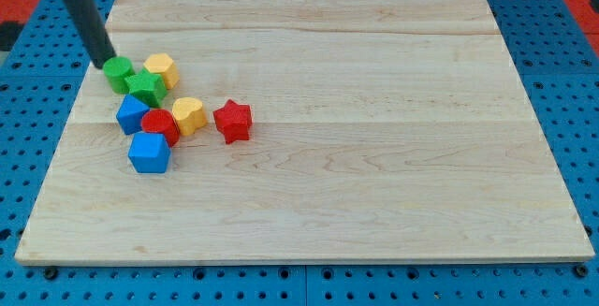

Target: Keep green circle on left side of blue triangle

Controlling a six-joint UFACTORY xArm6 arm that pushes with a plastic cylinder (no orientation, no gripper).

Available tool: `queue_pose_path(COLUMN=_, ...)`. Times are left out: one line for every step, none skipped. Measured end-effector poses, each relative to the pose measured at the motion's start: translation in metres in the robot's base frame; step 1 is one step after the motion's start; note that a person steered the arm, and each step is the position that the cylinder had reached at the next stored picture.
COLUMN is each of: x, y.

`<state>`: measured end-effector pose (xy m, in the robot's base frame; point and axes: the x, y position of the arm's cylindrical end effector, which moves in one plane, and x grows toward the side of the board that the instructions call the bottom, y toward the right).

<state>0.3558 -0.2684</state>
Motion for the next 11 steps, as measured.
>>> queue_pose_path(x=0.032, y=-0.016)
queue_pose_path(x=0.015, y=-0.030)
queue_pose_path(x=-0.018, y=-0.031)
queue_pose_path(x=-0.014, y=0.007)
queue_pose_path(x=-0.014, y=0.026)
queue_pose_path(x=-0.007, y=0.058)
queue_pose_path(x=0.012, y=0.057)
queue_pose_path(x=0.019, y=0.053)
queue_pose_path(x=0.038, y=0.044)
queue_pose_path(x=0.089, y=0.031)
queue_pose_path(x=0.130, y=0.025)
